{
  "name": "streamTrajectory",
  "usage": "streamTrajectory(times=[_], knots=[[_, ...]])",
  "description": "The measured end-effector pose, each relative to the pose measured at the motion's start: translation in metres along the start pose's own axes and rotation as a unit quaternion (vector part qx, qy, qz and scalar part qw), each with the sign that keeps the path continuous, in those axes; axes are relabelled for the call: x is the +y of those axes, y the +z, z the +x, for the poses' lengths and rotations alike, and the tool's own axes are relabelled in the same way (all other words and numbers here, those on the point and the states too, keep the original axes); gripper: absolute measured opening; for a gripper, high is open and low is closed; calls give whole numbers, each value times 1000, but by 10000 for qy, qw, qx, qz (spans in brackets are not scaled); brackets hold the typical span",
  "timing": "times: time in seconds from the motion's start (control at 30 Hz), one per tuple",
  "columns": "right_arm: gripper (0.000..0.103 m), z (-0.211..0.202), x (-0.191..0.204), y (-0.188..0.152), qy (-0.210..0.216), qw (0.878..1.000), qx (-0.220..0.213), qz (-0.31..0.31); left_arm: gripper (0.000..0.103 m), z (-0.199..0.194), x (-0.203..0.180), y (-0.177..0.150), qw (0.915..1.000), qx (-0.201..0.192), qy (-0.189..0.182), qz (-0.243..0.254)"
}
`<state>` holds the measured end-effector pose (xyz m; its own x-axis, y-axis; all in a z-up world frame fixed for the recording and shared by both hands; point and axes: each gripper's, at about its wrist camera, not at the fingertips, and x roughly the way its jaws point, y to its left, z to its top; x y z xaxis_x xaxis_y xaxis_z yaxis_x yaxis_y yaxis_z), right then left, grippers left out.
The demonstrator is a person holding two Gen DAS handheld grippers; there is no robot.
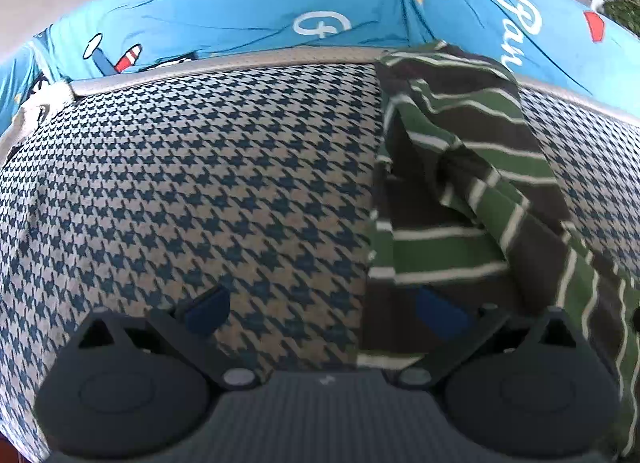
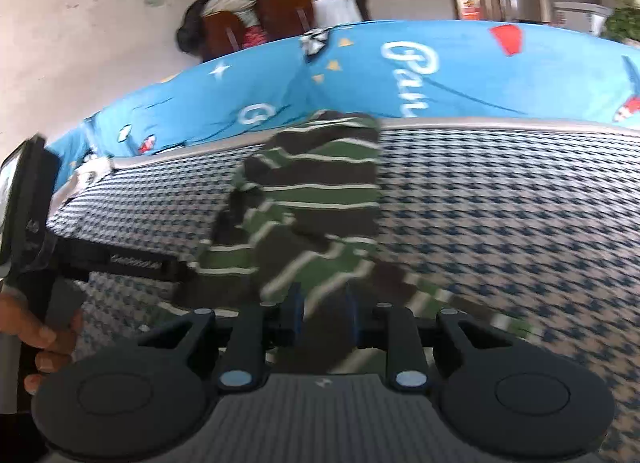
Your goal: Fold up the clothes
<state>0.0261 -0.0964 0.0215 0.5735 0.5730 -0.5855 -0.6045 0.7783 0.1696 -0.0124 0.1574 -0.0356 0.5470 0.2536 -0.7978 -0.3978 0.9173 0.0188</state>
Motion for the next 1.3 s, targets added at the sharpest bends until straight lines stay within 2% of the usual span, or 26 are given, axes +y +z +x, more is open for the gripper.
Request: streamTrajectory(times=[0.13, 0.3, 0.47, 0.53, 0.8, 0.97, 1.0, 1.1, 1.17, 1.3], knots=[[29, -16, -21, -4, -403, 9989, -7, 231, 103, 1, -5, -8, 9993, 311, 213, -4], [30, -25, -39, -8, -847, 9958, -76, 327, 103, 1, -8, -20, 9984, 448, 345, 48], [39, -25, -50, -14, -1152, 9926, -105, 355, 103, -5, -3, -29, 9984, 470, 275, -120], [40, -22, -55, -17, -1251, 9912, -53, 434, 103, -7, -1, -32, 9983, 483, 261, -192], [44, -11, -71, -27, -1327, 9879, -1, 796, 103, -22, -3, -47, 9983, 473, 252, -207], [44, -5, -71, -27, -1241, 9892, -103, 773, 103, -30, -3, -55, 9990, 368, 187, -184], [44, -4, -71, -28, -1219, 9896, -120, 753, 103, -32, -3, -56, 9990, 362, 189, -187], [34, -2, -69, -28, -1166, 9906, -151, 705, 103, -35, -2, -59, 9988, 362, 212, -243], [21, -1, -69, -28, -1113, 9910, -154, 720, 103, -36, -1, -59, 9987, 382, 230, -265], [14, 0, -68, -27, -972, 9925, -136, 722, 103, -37, 1, -60, 9987, 351, 234, -271]])
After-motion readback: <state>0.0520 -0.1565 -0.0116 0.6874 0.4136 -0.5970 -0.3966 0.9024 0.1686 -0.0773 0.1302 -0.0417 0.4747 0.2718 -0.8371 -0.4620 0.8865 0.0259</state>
